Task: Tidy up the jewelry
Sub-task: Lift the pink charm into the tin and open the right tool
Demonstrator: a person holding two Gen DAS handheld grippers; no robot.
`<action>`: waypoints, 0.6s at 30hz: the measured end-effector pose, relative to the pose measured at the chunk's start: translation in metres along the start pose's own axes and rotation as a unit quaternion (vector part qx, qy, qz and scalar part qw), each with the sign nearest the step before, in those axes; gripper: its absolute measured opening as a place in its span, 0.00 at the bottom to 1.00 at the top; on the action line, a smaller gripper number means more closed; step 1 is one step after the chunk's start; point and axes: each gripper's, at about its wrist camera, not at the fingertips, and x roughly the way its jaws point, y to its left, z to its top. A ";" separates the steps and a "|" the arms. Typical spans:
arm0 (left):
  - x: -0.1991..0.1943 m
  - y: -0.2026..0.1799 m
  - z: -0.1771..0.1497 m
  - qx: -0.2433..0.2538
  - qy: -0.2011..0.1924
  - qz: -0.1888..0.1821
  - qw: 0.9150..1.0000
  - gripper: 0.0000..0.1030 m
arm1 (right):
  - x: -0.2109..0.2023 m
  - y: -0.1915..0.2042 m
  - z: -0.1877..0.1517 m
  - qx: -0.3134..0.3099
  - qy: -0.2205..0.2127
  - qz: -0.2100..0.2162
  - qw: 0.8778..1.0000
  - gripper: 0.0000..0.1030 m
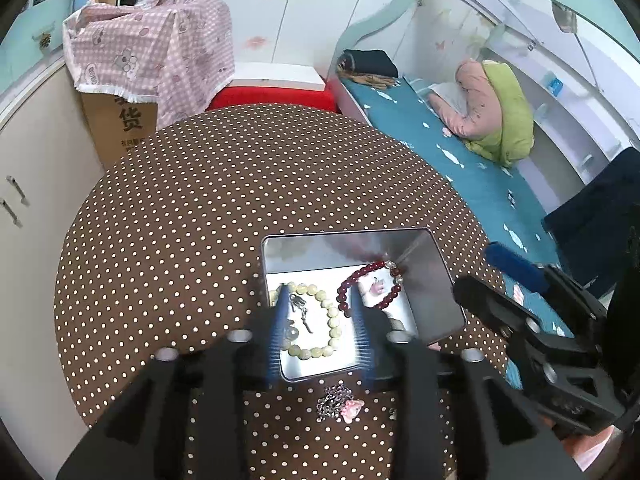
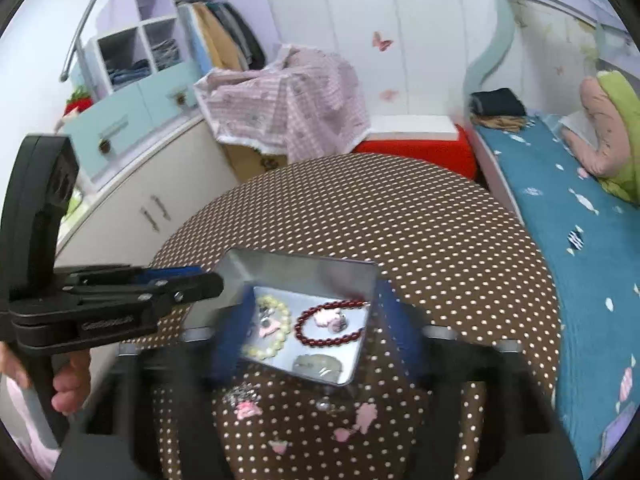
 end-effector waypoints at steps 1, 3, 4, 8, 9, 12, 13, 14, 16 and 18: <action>-0.001 0.000 -0.001 0.001 -0.002 0.001 1.000 0.37 | -0.001 -0.001 -0.001 0.002 -0.002 0.001 1.000 0.67; -0.002 0.000 -0.003 0.002 0.000 0.003 1.000 0.38 | -0.002 -0.003 -0.002 0.006 -0.001 -0.001 1.000 0.67; -0.002 0.000 -0.004 0.003 0.001 0.003 1.000 0.38 | -0.002 -0.003 -0.003 0.005 0.001 -0.006 1.000 0.67; -0.006 -0.001 -0.008 0.004 -0.001 0.004 1.000 0.38 | -0.005 -0.007 -0.008 0.013 0.002 -0.010 1.000 0.67; -0.008 0.000 -0.010 0.003 0.000 0.005 1.000 0.38 | -0.007 -0.007 -0.010 0.014 0.002 -0.010 1.000 0.67; -0.013 0.001 -0.017 0.002 -0.001 0.006 1.000 0.38 | -0.013 -0.007 -0.015 0.013 0.000 -0.012 1.000 0.67; -0.014 0.001 -0.018 0.002 -0.002 0.006 1.000 0.38 | -0.015 -0.007 -0.017 0.012 -0.001 -0.012 1.000 0.67; -0.016 0.001 -0.021 0.002 -0.002 0.006 1.000 0.38 | -0.017 -0.006 -0.020 0.010 -0.001 -0.012 1.000 0.67; -0.018 0.001 -0.025 0.004 -0.001 0.008 1.000 0.38 | -0.021 -0.005 -0.025 0.008 0.000 -0.015 1.000 0.67; -0.021 0.001 -0.032 0.004 0.002 0.009 1.000 0.38 | -0.024 -0.004 -0.030 0.006 0.000 -0.014 1.000 0.67</action>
